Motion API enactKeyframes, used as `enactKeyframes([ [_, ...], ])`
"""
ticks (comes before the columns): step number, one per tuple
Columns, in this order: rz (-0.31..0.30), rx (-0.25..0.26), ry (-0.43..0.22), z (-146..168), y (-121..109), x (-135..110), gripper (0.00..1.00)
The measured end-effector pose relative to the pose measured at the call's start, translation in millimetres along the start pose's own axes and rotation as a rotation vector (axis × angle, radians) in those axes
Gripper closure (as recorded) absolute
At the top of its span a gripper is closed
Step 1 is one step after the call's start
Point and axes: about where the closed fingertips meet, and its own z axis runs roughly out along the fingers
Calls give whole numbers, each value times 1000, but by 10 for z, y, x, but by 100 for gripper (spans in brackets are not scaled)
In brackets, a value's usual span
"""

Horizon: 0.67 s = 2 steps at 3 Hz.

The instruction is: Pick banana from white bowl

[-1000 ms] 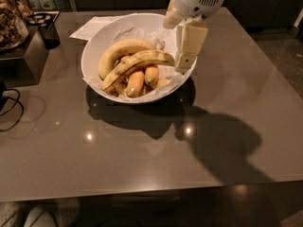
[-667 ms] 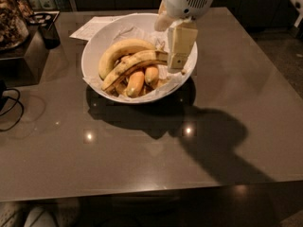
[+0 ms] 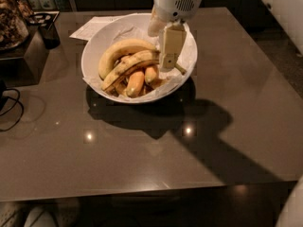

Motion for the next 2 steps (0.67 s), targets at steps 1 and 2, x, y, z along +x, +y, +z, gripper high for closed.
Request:
enactKeyframes([
  [1, 6, -14, 5, 93, -70, 7, 29],
  [2, 11, -29, 11, 182, -120, 21, 29],
])
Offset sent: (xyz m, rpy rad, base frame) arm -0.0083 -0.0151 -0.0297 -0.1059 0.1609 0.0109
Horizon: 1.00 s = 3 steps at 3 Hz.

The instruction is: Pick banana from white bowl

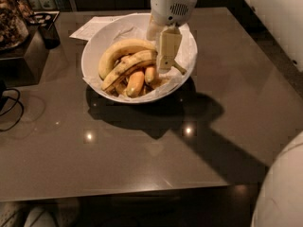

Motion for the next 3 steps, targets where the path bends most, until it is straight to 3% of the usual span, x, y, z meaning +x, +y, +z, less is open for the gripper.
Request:
enactKeyframes([
  [3, 19, -64, 13, 289, -36, 45, 30],
])
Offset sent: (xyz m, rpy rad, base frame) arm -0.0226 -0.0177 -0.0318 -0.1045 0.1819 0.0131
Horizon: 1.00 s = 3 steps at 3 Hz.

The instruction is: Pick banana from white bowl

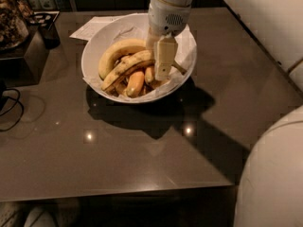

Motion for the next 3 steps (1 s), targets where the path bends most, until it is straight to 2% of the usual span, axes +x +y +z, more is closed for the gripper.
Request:
enactKeyframes([
  [1, 6, -23, 1, 87, 9, 25, 30],
  [2, 17, -46, 13, 178, 31, 84, 47],
  [3, 16, -47, 14, 144, 35, 81, 70],
])
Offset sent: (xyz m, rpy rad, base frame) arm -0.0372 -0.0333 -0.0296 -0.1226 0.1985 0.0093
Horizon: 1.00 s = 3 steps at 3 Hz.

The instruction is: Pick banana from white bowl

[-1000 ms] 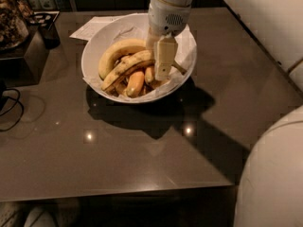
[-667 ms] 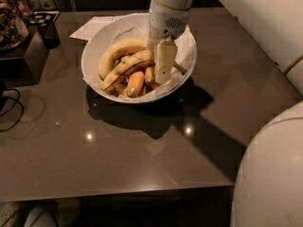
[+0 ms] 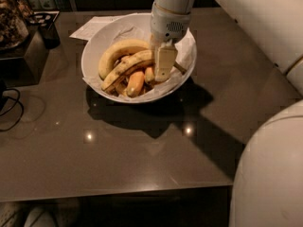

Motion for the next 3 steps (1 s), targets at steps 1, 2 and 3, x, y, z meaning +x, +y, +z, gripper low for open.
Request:
enactKeyframes([
  [1, 0, 0, 0, -31, 0, -6, 93],
  [2, 0, 0, 0, -28, 0, -6, 100],
  [3, 0, 0, 0, -40, 0, -8, 100],
])
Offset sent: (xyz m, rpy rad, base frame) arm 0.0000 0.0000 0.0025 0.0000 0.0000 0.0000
